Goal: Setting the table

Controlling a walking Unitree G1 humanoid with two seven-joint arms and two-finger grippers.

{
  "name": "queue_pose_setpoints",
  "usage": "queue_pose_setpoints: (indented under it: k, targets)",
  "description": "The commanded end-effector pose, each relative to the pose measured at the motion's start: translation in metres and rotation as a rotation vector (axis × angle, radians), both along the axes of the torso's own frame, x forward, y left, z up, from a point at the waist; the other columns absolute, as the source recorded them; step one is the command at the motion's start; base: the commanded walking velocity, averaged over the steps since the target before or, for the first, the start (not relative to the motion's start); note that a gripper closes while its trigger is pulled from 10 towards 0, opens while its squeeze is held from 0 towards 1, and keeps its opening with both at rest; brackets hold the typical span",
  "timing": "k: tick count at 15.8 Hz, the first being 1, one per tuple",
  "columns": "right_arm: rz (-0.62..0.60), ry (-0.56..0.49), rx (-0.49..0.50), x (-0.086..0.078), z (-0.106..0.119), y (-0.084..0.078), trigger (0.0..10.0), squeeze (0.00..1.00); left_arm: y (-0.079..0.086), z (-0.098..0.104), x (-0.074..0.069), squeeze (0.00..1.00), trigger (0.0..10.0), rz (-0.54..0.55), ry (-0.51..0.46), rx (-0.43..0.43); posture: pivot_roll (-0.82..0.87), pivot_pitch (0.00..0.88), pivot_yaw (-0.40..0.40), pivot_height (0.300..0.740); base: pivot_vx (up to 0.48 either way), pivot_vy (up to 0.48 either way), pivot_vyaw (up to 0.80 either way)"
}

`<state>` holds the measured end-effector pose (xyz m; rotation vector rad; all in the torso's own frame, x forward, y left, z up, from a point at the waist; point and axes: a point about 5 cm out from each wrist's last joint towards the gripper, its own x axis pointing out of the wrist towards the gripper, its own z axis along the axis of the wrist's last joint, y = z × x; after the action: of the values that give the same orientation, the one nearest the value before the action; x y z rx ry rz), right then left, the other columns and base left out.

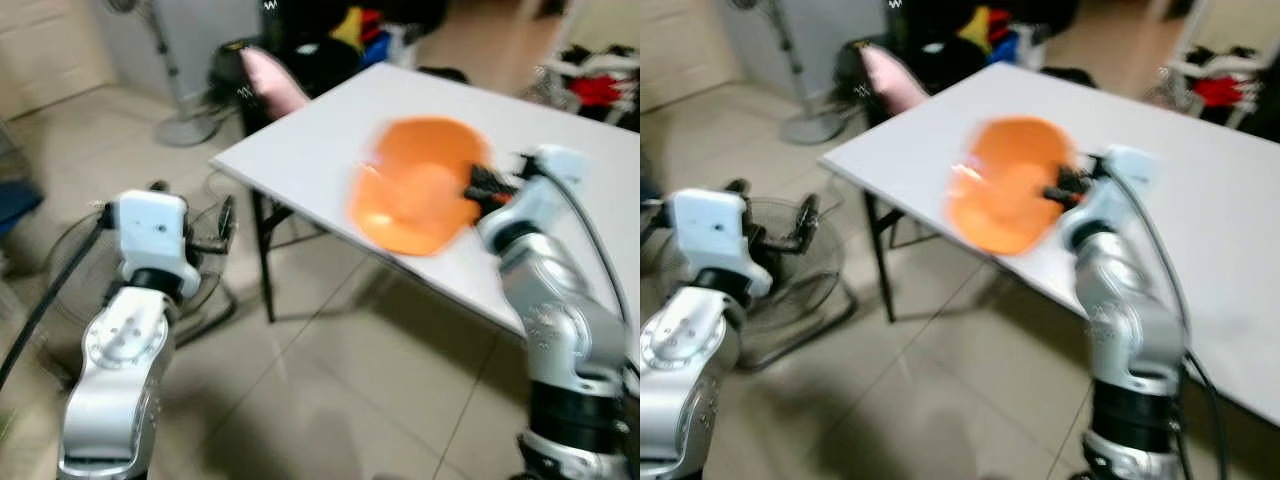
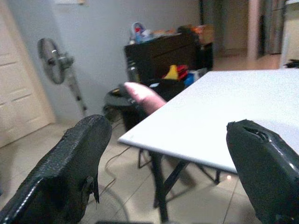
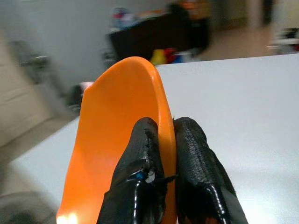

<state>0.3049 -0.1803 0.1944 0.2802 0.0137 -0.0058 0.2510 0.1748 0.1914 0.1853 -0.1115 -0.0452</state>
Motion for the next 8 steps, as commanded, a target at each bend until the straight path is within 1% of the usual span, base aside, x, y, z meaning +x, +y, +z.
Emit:
queue_pose_setpoints:
  k: [1,7,8]
  targets:
    - [0.051,-0.062,0.017,0.001,0.0136,0.013,10.0,0.0,0.0046,0.0007,-0.0001,0.0,10.0,0.017,-0.001,0.011,-0.11,0.0,0.016,0.74,0.401,0.0,-0.8]
    - [0.047,-0.044,0.053,0.0018,0.0124,0.0113,10.0,0.0,0.0033,-0.0017,0.0019,0.0,10.0,-0.001,0.006,0.014,-0.12,0.0,0.024,0.74,0.399,0.0,-0.8]
    - [0.055,-0.041,0.067,0.002,0.0122,0.0118,10.0,0.0,0.0037,-0.0023,0.002,0.0,10.0,-0.002,0.008,0.012,-0.12,0.0,0.023,0.74,0.398,0.0,-0.57]
